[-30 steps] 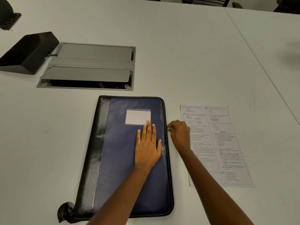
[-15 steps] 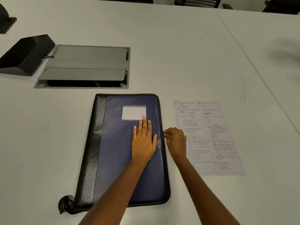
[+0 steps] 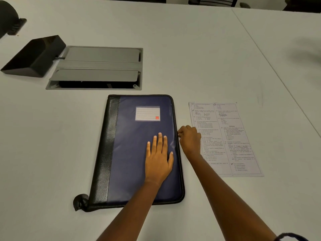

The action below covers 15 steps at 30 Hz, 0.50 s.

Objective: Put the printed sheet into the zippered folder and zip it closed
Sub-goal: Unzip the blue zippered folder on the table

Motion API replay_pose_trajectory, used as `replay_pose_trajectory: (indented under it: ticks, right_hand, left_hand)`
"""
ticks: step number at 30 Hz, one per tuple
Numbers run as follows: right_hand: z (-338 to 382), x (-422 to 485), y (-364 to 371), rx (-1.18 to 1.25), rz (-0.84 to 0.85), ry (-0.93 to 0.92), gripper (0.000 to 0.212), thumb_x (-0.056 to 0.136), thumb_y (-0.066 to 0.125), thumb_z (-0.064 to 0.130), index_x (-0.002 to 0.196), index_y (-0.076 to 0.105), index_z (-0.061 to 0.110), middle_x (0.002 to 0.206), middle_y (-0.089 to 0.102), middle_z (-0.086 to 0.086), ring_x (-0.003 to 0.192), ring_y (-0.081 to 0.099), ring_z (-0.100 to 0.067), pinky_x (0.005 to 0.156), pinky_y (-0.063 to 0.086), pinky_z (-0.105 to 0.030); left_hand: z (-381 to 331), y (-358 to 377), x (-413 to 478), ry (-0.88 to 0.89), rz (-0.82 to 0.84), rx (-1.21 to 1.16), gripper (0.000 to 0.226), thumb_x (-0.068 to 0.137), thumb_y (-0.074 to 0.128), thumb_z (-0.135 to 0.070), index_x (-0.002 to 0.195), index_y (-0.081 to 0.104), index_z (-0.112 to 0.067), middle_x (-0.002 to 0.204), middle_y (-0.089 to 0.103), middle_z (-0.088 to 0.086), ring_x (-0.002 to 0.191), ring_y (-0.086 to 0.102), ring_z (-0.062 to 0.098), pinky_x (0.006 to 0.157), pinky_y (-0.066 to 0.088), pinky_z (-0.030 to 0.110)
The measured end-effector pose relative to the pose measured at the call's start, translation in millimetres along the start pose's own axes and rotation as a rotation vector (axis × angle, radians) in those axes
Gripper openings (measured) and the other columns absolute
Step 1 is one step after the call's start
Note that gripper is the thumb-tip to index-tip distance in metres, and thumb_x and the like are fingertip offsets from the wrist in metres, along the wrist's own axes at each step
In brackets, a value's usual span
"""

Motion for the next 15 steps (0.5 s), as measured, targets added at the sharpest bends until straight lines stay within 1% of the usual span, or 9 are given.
replay_pose_trajectory:
  ticks: [3, 11, 13, 15]
  right_hand:
    - [0, -4, 0, -0.020, -0.018, -0.023, 0.019, 0.088, 0.046, 0.000, 0.101, 0.061, 0.004, 0.109, 0.063, -0.014, 0.103, 0.051, -0.030, 0.087, 0.034, -0.038]
    - [-11, -23, -3, 0.028, -0.086, -0.012, 0.015, 0.087, 0.048, -0.001, 0.092, 0.062, 0.000, 0.100, 0.066, -0.018, 0.096, 0.053, -0.033, 0.082, 0.036, -0.041]
    - [-12, -24, -5, 0.018, -0.065, -0.012, 0.015, 0.088, 0.049, 0.002, 0.095, 0.063, 0.001, 0.102, 0.066, -0.016, 0.098, 0.052, -0.032, 0.084, 0.036, -0.041]
    - [-12, -23, -6, -0.014, -0.030, -0.010, 0.016, 0.089, 0.050, 0.006, 0.100, 0.062, 0.004, 0.107, 0.065, -0.014, 0.101, 0.052, -0.029, 0.086, 0.037, -0.039]
  left_hand:
    - [0, 1, 1, -0.003, 0.015, -0.007, 0.059, 0.083, 0.030, -0.039, 0.126, 0.056, -0.008, 0.130, 0.059, 0.013, 0.119, 0.058, 0.027, 0.094, 0.048, 0.049]
    - [-3, 4, -6, 0.039, 0.069, -0.002, 0.059, 0.082, 0.030, -0.040, 0.126, 0.056, -0.009, 0.130, 0.060, 0.011, 0.119, 0.058, 0.026, 0.094, 0.048, 0.048]
    - [-4, 3, -6, 0.042, 0.091, -0.003, 0.060, 0.082, 0.030, -0.040, 0.125, 0.057, -0.009, 0.129, 0.060, 0.011, 0.118, 0.059, 0.026, 0.093, 0.048, 0.047]
    - [-4, 3, -6, 0.035, 0.102, -0.010, 0.059, 0.087, 0.026, -0.040, 0.125, 0.058, -0.008, 0.129, 0.061, 0.011, 0.117, 0.060, 0.026, 0.092, 0.049, 0.047]
Point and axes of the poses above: each hand's wrist, its own x-axis towards the middle knuckle, its own y-axis out of the palm, z = x × y, the point moved 4 cm from there along x, towards the middle knuckle
